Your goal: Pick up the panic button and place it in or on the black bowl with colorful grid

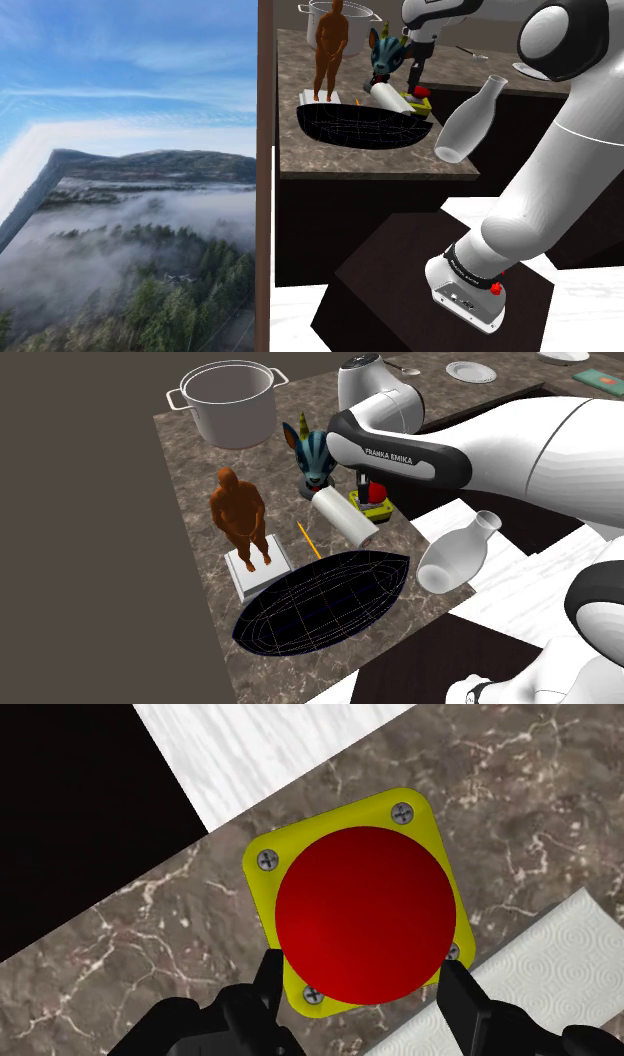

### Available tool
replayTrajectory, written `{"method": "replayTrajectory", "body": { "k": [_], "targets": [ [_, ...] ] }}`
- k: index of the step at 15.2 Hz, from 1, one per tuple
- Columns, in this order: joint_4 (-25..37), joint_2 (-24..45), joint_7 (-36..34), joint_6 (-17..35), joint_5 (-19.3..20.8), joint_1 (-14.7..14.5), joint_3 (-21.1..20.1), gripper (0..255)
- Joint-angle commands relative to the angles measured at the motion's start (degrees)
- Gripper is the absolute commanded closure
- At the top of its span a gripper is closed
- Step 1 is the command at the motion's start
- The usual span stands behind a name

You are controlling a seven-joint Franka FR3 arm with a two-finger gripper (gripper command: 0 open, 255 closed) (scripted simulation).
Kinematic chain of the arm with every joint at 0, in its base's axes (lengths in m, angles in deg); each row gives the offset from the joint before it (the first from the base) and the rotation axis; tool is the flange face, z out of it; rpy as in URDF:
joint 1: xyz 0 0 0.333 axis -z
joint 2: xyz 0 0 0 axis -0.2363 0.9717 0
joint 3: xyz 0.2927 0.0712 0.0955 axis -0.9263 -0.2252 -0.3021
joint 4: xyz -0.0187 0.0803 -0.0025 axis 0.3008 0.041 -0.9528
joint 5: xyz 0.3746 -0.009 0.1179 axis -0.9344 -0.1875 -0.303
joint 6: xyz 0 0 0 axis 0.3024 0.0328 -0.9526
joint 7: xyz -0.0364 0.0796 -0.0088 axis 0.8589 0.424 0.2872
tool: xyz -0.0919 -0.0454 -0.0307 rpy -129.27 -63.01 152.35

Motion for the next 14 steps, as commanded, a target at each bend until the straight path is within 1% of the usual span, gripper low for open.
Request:
{"method": "replayTrajectory", "body": {
  "k": [1,4,14],
  "targets": [
    [-0.08,0.27,0.01,-0.07,-0.09,0.00,-0.04,255],
    [-0.32,0.11,-0.02,0.04,-0.02,-0.02,-0.04,255],
    [6.63,-0.49,0.75,-7.42,0.13,0.01,0.08,255]
  ]
}}
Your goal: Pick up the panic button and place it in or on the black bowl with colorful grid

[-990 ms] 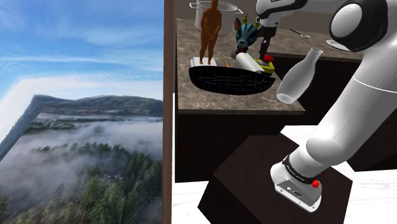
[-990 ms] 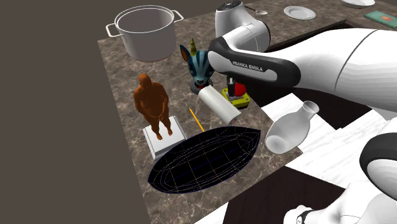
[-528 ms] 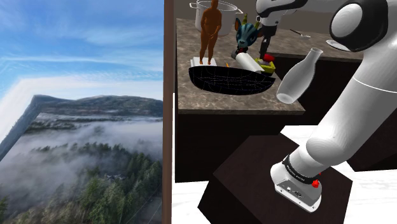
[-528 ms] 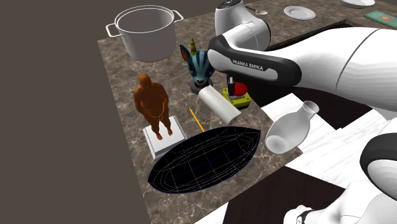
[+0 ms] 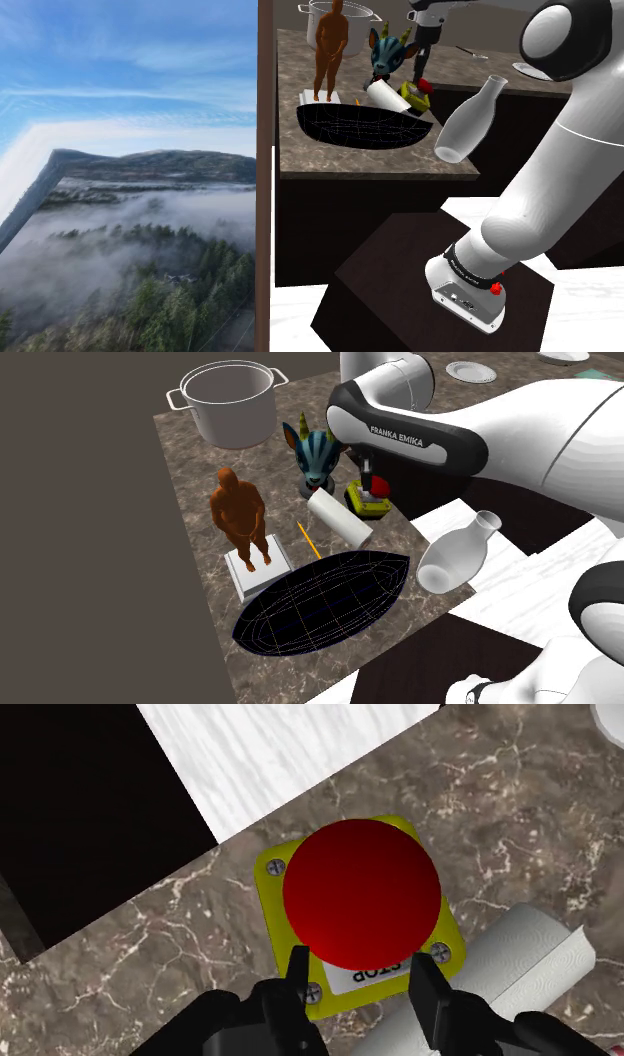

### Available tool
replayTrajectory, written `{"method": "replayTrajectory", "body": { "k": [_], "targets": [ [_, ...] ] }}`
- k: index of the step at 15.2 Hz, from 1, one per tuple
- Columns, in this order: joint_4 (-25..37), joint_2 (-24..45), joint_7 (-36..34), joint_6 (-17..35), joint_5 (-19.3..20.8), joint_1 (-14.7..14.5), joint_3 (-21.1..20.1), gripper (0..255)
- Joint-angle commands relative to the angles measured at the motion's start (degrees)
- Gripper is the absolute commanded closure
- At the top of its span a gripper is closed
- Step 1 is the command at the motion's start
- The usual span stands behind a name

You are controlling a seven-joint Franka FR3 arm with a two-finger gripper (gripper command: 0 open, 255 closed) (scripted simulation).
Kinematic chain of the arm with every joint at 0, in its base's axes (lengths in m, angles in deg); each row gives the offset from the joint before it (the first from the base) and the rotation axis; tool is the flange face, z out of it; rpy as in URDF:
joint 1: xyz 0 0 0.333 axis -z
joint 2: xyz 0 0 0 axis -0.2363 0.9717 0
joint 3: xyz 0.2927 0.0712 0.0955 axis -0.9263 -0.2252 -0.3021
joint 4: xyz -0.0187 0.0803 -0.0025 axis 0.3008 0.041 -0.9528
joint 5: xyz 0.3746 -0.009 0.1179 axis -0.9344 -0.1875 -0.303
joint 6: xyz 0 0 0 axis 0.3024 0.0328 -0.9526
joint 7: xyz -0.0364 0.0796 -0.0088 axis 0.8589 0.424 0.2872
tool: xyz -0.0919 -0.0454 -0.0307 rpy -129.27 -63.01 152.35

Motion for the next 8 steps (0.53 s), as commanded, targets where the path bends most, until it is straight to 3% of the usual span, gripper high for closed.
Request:
{"method": "replayTrajectory", "body": {
  "k": [1,6,7,8],
  "targets": [
    [1.40,0.04,0.03,-1.68,0.02,-0.03,0.00,255],
    [3.95,0.22,0.42,-3.99,-0.06,0.08,0.06,255],
    [3.95,0.22,0.42,-3.99,-0.06,0.08,0.06,0],
    [2.02,0.01,1.12,-1.88,0.34,-0.40,-0.40,0]
  ]
}}
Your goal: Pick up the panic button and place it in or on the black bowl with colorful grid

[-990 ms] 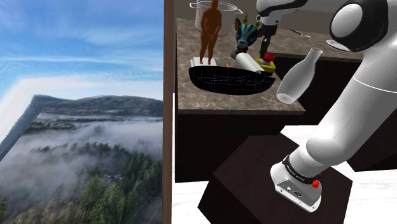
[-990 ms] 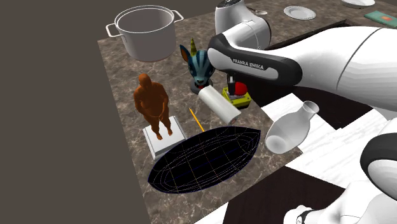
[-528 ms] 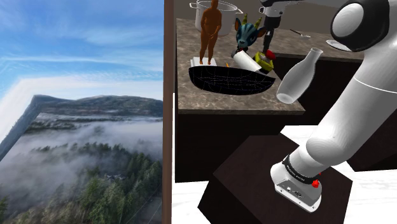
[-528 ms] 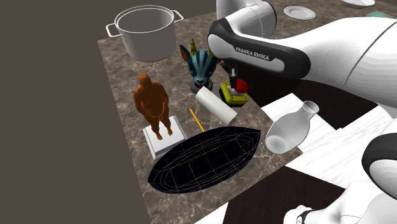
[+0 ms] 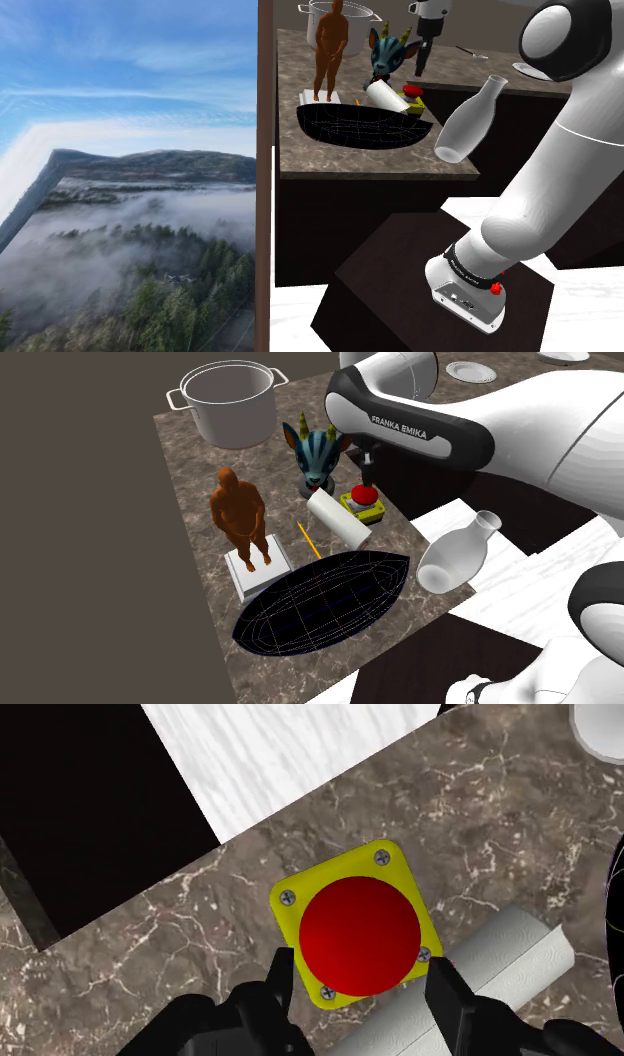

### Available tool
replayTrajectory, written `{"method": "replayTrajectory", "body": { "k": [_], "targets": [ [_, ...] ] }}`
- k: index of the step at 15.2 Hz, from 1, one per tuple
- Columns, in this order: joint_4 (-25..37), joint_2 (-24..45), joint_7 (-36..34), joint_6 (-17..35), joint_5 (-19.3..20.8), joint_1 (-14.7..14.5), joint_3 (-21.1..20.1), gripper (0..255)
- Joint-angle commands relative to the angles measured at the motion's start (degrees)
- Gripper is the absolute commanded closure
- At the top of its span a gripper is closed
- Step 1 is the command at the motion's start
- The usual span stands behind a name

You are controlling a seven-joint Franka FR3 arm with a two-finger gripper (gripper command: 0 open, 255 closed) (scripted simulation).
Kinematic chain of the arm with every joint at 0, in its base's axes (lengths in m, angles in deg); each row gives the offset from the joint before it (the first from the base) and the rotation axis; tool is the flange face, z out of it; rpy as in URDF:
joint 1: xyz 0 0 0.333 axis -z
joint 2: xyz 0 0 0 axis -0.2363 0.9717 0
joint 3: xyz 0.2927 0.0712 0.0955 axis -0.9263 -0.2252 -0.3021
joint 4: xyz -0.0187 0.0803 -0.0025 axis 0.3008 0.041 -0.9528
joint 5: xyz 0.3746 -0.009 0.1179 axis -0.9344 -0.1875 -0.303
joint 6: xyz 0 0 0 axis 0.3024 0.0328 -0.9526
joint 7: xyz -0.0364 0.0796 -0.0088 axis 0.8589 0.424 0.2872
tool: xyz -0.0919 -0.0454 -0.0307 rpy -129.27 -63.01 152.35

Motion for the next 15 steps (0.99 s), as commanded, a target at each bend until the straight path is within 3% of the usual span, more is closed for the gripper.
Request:
{"method": "replayTrajectory", "body": {
  "k": [1,3,11,15],
  "targets": [
    [-3.01,-0.25,1.02,3.36,0.59,-0.73,-0.71,0],
    [-6.56,-0.42,2.44,7.51,1.32,-1.59,-1.59,0],
    [-12.34,-0.18,2.49,13.64,1.45,-1.30,-1.46,0],
    [-12.34,-0.18,2.49,13.64,1.45,-1.30,-1.46,0]
  ]
}}
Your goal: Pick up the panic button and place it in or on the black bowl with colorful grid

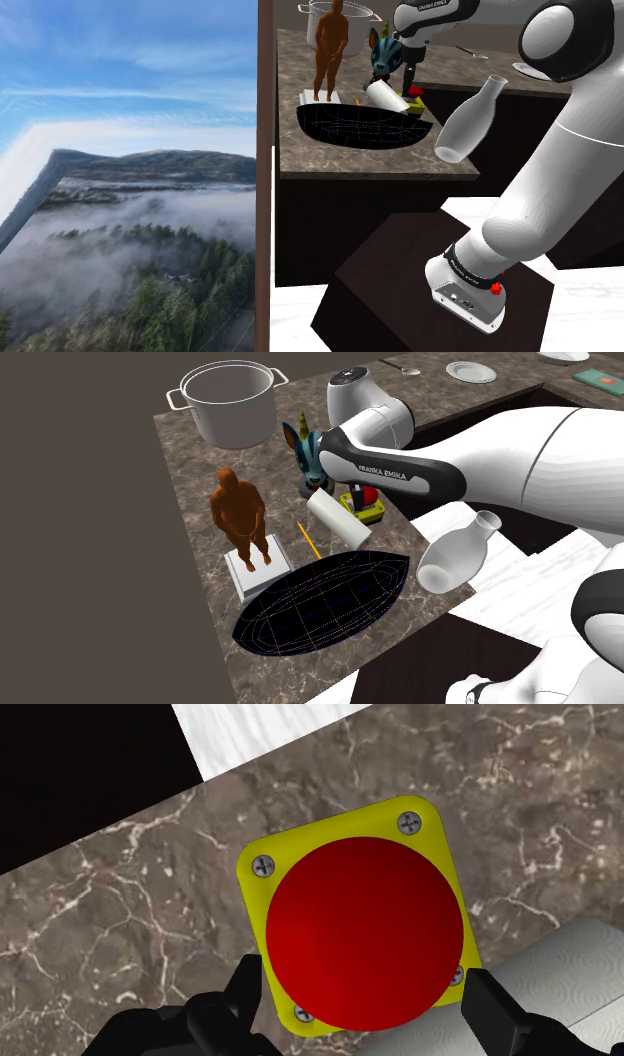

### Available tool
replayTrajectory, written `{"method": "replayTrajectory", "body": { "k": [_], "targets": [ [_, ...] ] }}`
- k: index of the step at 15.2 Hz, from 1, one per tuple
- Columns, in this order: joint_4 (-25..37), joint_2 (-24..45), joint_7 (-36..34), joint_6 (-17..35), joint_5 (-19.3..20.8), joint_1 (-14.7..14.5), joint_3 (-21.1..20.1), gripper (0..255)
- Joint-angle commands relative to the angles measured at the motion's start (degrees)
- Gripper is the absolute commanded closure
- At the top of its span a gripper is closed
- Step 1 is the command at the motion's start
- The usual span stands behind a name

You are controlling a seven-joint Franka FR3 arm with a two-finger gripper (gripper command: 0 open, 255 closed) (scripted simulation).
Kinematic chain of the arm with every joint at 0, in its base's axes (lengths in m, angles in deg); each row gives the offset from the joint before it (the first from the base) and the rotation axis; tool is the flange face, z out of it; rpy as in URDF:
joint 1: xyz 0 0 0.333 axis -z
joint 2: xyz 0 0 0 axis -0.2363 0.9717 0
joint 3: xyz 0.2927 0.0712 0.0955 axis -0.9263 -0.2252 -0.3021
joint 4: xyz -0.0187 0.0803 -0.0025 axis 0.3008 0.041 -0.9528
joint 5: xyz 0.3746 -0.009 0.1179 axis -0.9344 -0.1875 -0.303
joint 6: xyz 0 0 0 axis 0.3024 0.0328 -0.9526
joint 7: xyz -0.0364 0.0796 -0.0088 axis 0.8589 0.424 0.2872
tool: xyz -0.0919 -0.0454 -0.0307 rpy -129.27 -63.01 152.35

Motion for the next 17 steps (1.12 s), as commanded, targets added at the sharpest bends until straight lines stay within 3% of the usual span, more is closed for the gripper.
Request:
{"method": "replayTrajectory", "body": {
  "k": [1,4,5,14,17],
  "targets": [
    [-0.10,-0.01,0.00,0.10,0.01,0.00,0.00,0],
    [-0.08,0.00,0.00,0.09,0.00,0.00,0.00,0],
    [-0.08,0.00,0.00,0.09,0.00,0.00,0.00,255],
    [-0.10,-0.01,-0.01,0.10,0.01,0.01,0.00,255],
    [1.68,-0.45,0.20,-2.08,0.11,-0.04,0.02,255]
  ]
}}
